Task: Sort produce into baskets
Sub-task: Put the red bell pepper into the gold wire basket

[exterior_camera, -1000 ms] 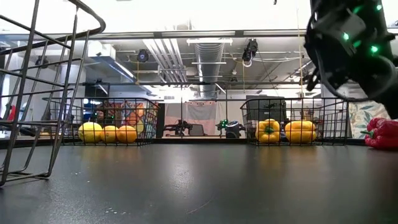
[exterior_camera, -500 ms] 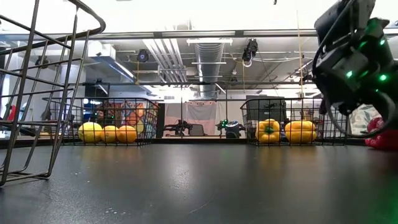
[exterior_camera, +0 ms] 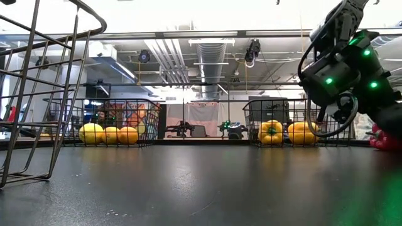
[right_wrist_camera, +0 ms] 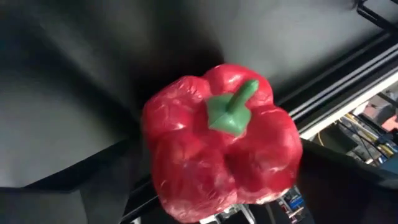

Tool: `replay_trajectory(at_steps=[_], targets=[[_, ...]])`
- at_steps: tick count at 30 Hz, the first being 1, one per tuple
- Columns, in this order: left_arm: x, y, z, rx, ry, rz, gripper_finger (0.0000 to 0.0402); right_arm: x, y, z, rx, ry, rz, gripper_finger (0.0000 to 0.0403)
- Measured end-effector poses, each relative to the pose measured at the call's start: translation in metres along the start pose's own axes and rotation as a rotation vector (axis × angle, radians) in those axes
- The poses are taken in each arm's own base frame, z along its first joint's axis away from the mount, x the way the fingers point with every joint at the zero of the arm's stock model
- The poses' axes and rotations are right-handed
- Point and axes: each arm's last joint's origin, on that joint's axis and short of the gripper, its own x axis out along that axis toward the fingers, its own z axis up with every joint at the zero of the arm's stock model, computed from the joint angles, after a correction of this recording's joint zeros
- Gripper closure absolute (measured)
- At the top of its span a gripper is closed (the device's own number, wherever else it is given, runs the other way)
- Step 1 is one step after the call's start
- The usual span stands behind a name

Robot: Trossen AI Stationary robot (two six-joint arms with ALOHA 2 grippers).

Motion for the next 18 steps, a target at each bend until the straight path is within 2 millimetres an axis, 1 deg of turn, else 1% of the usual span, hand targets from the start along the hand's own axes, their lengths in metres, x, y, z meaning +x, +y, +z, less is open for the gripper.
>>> replay_trajectory(at_steps=[4,8,10,14,18], targets=[[0.005,-0.009,0.0,0.019,-0.011,-0.03,0.0008,0.0,0.0,0.001,-0.001,0.001,0.007,0.0068],[0.009,-0.012,0.0,0.039,-0.04,-0.008,0.0008,-0.001,0.001,0.001,-0.001,0.008,0.035,0.0112],[0.011,-0.014,0.0,0.045,-0.061,0.002,0.0008,-0.007,0.005,0.001,-0.012,-0.008,0.059,0.0121],[0.009,-0.012,0.002,0.039,-0.093,0.008,0.0008,-0.031,0.018,0.004,-0.034,-0.12,0.101,0.0121],[-0.003,0.0,0.007,0.048,-0.138,0.035,0.0008,-0.069,0.036,0.006,-0.057,-0.293,0.156,0.0121]])
